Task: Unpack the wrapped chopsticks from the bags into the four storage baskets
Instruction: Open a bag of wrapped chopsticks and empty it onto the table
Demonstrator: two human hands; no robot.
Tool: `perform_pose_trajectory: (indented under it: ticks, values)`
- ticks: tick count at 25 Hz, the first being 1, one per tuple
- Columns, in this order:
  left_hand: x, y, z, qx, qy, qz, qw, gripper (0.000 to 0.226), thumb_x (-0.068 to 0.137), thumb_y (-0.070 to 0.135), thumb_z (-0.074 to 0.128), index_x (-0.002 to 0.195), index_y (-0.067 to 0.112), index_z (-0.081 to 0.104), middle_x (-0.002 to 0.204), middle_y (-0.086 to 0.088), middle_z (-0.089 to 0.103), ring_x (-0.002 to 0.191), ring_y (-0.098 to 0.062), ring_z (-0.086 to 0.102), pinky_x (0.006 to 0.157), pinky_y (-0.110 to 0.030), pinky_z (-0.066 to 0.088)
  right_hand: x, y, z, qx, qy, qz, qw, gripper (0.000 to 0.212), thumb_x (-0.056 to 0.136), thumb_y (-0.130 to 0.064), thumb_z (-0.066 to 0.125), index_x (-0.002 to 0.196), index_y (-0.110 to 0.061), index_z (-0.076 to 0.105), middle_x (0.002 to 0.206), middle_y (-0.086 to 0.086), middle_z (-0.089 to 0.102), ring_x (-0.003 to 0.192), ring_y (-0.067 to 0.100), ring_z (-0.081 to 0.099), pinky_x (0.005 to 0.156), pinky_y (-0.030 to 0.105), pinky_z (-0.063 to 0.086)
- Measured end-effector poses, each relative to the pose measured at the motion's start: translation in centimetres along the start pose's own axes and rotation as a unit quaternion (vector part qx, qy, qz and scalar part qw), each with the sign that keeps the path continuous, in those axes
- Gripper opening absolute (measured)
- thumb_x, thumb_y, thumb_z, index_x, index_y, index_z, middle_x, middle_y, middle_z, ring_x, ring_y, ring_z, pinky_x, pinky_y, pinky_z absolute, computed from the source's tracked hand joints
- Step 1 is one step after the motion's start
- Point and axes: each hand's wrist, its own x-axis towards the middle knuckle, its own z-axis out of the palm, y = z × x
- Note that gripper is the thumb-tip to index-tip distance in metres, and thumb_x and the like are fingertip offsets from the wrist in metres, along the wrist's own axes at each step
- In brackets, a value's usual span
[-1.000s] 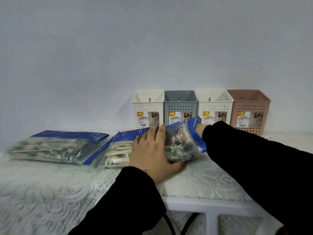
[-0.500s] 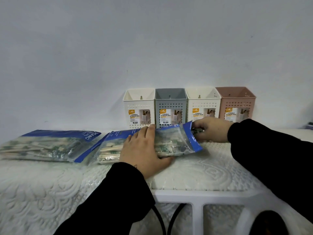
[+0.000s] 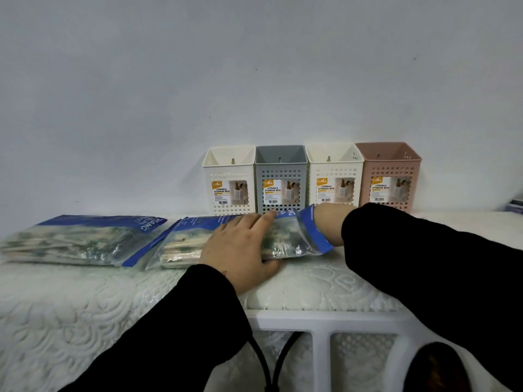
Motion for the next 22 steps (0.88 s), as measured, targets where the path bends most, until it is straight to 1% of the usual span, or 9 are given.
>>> perform_pose_trajectory:
  ticks: [2,4,6,9,12,15,17,21,22]
  values:
    - [0.4,1.0,0.0,0.027,-0.018,-0.027,0.999,0.084,0.078,0.061,0.052,0.148,0.032,0.016,0.147,0.003,0.038,0.134,-0.022,0.038,0.114,-0.047,0.026,-0.1,0.7,0.6,-0.028,0.037,-0.017,0.999,0.028,0.093,-0.021,0.051,0.118,-0.013,0.059,0.097,0.006,0.058,0.085,0.025,0.055,0.079,0.034,0.048]
    - [1.5,3.0,0.1,0.032,-0.032,-0.031,0.998,0.088,0.075,0.056,0.057,0.147,0.028,0.015,0.149,-0.003,0.033,0.138,-0.025,0.033,0.116,-0.054,0.019,-0.2,2.3,1.4,-0.073,0.099,-0.053,0.991,0.027,0.091,-0.023,0.051,0.117,-0.016,0.054,0.106,0.007,0.064,0.092,0.028,0.063,0.074,0.034,0.050]
    - [2.7,5.0,0.5,0.009,-0.032,-0.004,0.999,0.091,0.073,0.059,0.058,0.147,0.027,0.015,0.153,-0.004,0.028,0.141,-0.026,0.029,0.116,-0.054,0.017,-0.1,4.2,2.0,-0.087,0.144,-0.048,0.985,0.029,0.089,-0.023,0.053,0.117,-0.018,0.048,0.110,0.007,0.064,0.095,0.030,0.063,0.069,0.034,0.048]
    - [4.0,6.5,1.6,-0.008,-0.028,0.015,0.999,0.083,0.077,0.057,0.055,0.146,0.032,0.018,0.150,0.001,0.033,0.137,-0.023,0.035,0.116,-0.050,0.021,0.0,7.8,2.9,-0.124,0.182,-0.045,0.974,0.035,0.087,-0.017,0.052,0.121,-0.015,0.042,0.116,0.012,0.059,0.098,0.032,0.061,0.071,0.039,0.051]
    - [4.5,6.4,2.6,0.000,-0.029,-0.009,1.000,0.076,0.081,0.054,0.050,0.148,0.031,0.021,0.145,0.005,0.041,0.132,-0.021,0.040,0.115,-0.046,0.023,0.3,11.5,4.7,-0.108,0.179,-0.021,0.978,0.045,0.087,-0.013,0.048,0.131,-0.016,0.036,0.115,0.009,0.059,0.102,0.030,0.058,0.072,0.038,0.048]
    - [4.4,6.4,2.7,0.008,-0.019,-0.025,0.999,0.071,0.083,0.053,0.048,0.146,0.029,0.025,0.143,0.005,0.044,0.129,-0.021,0.043,0.114,-0.043,0.026,0.4,14.1,6.2,-0.079,0.171,0.020,0.982,0.041,0.086,-0.014,0.050,0.126,-0.019,0.041,0.114,0.008,0.060,0.101,0.030,0.058,0.076,0.037,0.050]
    - [4.3,6.6,2.6,0.016,-0.015,-0.030,0.999,0.069,0.084,0.055,0.048,0.144,0.028,0.027,0.141,0.005,0.045,0.129,-0.021,0.043,0.114,-0.042,0.026,0.6,15.4,6.7,-0.063,0.158,0.056,0.984,0.042,0.087,-0.016,0.050,0.128,-0.022,0.041,0.116,0.008,0.058,0.104,0.028,0.058,0.076,0.037,0.048]
    - [4.2,6.8,2.7,0.013,-0.026,-0.045,0.999,0.073,0.084,0.056,0.050,0.145,0.027,0.025,0.145,0.005,0.042,0.132,-0.020,0.040,0.116,-0.042,0.023,1.2,16.2,6.4,-0.046,0.109,0.117,0.986,0.050,0.086,-0.010,0.048,0.131,-0.029,0.041,0.125,0.005,0.056,0.113,0.025,0.055,0.090,0.042,0.040]
    - [4.2,6.8,2.7,0.014,-0.025,-0.046,0.999,0.074,0.083,0.057,0.050,0.146,0.027,0.024,0.146,0.005,0.042,0.133,-0.020,0.040,0.116,-0.042,0.023,1.3,16.1,6.1,-0.042,0.092,0.128,0.987,0.051,0.085,-0.008,0.048,0.131,-0.029,0.041,0.127,0.006,0.056,0.113,0.025,0.055,0.090,0.041,0.039]
